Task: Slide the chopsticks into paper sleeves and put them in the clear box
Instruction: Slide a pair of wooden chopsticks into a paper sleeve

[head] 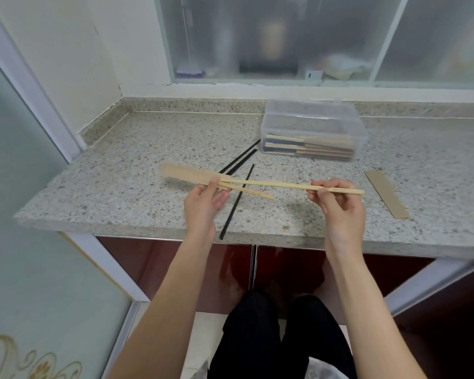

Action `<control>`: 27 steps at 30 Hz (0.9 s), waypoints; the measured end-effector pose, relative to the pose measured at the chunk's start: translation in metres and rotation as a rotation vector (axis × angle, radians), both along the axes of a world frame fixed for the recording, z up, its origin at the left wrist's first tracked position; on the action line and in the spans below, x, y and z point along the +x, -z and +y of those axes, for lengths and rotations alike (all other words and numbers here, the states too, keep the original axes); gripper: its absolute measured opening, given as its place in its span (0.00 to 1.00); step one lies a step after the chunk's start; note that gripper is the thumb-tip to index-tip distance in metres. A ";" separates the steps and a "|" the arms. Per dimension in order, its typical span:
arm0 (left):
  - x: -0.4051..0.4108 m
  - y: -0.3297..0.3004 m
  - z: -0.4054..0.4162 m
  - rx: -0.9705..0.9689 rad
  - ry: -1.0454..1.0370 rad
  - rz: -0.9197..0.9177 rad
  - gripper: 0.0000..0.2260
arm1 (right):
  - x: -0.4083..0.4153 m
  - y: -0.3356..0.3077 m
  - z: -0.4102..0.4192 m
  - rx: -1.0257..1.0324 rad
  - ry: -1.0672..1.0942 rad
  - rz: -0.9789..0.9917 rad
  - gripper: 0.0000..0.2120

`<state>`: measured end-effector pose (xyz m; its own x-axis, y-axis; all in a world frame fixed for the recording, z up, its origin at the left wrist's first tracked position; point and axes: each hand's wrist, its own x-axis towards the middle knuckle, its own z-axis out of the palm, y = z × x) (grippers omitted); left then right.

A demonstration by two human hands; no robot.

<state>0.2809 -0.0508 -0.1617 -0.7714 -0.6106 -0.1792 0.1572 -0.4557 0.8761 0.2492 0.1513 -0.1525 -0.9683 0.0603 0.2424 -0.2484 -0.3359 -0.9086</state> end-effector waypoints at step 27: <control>-0.051 0.000 0.094 -0.006 0.086 0.009 0.11 | -0.015 0.027 0.026 0.777 -0.089 0.135 0.30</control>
